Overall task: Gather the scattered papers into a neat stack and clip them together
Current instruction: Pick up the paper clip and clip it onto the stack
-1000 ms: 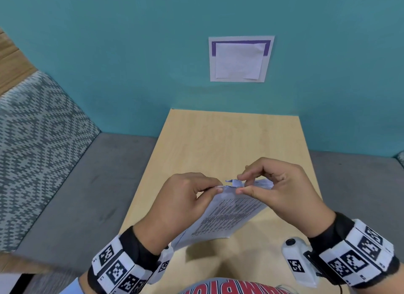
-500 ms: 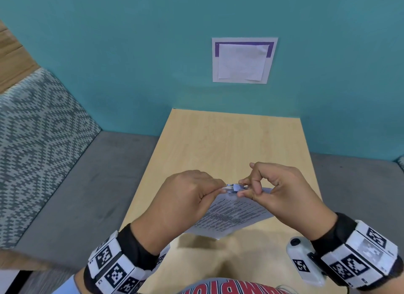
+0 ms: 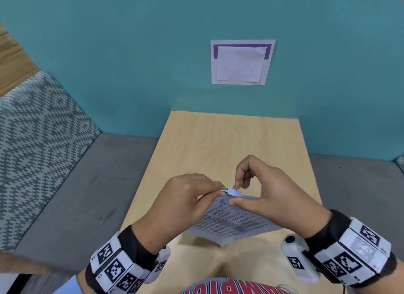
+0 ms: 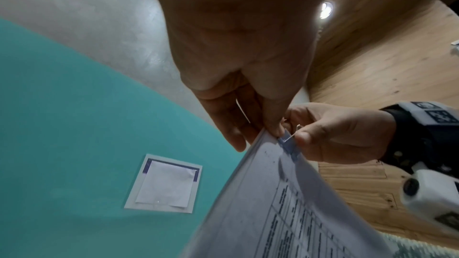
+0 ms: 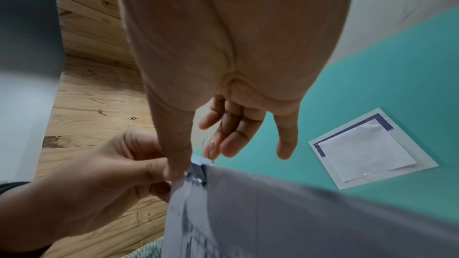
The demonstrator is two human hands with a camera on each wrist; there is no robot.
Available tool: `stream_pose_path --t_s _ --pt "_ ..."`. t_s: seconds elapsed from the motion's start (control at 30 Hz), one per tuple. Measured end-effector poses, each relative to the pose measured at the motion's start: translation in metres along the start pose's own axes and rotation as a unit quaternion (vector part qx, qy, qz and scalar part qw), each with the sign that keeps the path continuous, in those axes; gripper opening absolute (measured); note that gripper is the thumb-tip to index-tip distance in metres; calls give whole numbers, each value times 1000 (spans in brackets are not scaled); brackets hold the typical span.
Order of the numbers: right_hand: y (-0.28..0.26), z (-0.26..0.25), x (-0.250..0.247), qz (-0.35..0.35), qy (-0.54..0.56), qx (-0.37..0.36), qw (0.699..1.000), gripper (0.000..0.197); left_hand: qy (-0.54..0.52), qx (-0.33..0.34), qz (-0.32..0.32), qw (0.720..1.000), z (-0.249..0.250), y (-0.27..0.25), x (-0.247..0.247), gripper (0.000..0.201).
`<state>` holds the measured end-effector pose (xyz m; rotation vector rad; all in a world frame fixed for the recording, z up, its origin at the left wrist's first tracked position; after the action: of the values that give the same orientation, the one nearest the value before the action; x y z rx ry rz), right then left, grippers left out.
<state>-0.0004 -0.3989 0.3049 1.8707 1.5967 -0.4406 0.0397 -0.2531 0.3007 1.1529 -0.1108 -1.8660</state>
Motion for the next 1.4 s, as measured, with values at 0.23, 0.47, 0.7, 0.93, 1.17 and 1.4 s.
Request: stream_pose_path --t_s 0.23,0.47,0.7,0.93,1.17,1.4 --pt "-14 -6 -15 129 -1 -41 991 27 -119 -116 43 985 -19 0 -5 11" --pt "-14 -1 -10 134 -39 -56 989 26 -91 -48 69 992 -4 3 -8 12" --pt "-11 25 15 -35 32 82 995 14 -35 9 53 998 4 -1 -2 13" --pt "-12 28 16 -122 180 163 962 20 -51 -7 58 997 0 3 -5 13" --pt "-7 23 8 -6 20 77 997 15 -67 -23 41 997 -1 3 0 11" --pt "-24 63 -42 45 -62 102 992 45 -168 -154 84 970 -29 2 -11 13"
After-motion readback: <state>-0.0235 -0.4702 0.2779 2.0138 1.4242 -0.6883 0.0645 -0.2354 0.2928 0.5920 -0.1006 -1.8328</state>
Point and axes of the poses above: each hand's wrist, its own y-axis towards the middle knuckle, its own x-axis out of the palm, z = x × y, the point moved 10 cm from there along y, towards the middle knuckle, and after that the axes turned 10 degrees about z, right-handed, at the moved point
